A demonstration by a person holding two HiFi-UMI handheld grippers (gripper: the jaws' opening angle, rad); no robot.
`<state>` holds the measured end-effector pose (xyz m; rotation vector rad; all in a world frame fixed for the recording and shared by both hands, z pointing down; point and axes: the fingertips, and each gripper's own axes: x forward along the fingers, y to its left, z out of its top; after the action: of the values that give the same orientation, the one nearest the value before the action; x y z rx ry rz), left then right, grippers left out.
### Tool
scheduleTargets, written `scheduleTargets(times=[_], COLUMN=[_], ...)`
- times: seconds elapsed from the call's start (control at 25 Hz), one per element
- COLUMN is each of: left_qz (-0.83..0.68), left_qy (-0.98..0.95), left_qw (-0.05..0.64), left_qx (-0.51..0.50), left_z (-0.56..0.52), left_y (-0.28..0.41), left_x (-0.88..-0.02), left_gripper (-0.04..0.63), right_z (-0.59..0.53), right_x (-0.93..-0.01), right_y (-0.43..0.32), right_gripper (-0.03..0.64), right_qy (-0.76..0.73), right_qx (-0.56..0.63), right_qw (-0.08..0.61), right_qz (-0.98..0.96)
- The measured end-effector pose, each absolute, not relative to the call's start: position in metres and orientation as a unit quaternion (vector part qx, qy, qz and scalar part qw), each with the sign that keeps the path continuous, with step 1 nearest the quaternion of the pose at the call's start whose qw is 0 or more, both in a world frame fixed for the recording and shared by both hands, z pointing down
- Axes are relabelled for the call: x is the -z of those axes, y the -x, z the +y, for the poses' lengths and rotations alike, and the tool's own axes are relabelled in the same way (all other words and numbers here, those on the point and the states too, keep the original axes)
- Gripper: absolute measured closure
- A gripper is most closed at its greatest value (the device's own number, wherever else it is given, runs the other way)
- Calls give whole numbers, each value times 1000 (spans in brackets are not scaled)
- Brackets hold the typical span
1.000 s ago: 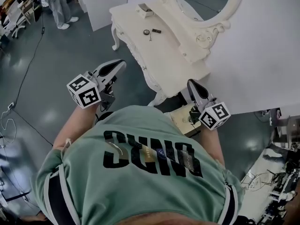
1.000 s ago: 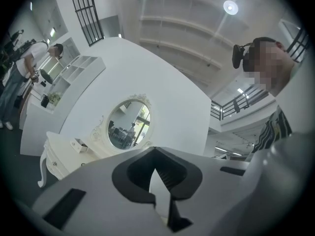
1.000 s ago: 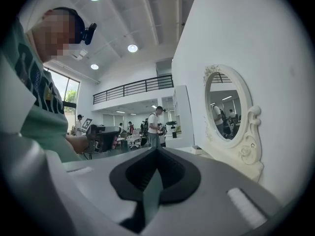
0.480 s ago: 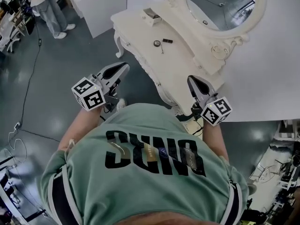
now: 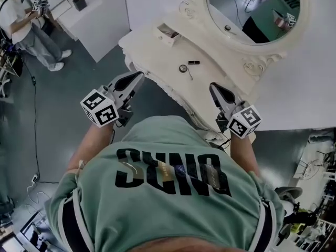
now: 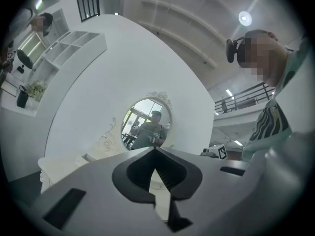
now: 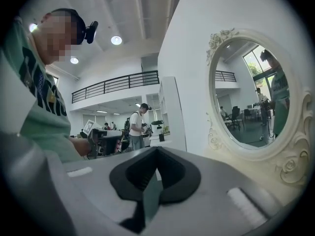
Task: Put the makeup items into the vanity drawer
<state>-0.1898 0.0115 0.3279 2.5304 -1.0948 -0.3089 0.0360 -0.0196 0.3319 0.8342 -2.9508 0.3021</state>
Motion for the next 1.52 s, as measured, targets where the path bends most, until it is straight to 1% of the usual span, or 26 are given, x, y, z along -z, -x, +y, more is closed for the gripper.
scheduleTargets(times=[0.32, 0.6, 0.8, 0.96, 1.12, 1.32, 1.52], left_qz=[-380, -396, -389, -353, -321, -274, -205], left_qy=[-896, -893, -890, -901, -921, -936, -932], left_qw=[210, 210, 234, 252, 211, 161, 76], left_qx=[95, 46, 32, -1, -57, -151, -289], left_z=[-48, -89, -114, -131, -168, -187, -193], left_y=[170, 116, 93, 89, 81, 46, 9], left_x=[-352, -367, -388, -412, -436, -469, -509], left_gripper=[594, 594, 594, 594, 594, 594, 594], right_z=[-77, -127, -150, -157, -179, -175, -177], right_x=[-349, -354, -372, -384, -400, -420, -440], right_y=[-53, -89, -99, -101, -96, -105, -118], right_gripper=[607, 607, 607, 607, 607, 607, 607], right_qy=[-282, -259, -254, -293, -308, -314, -320], right_qx=[-120, -127, -130, -148, -163, -179, -203], right_qw=[32, 4, 29, 42, 40, 46, 35], right_qz=[-951, -958, -958, -944, -937, -931, -925])
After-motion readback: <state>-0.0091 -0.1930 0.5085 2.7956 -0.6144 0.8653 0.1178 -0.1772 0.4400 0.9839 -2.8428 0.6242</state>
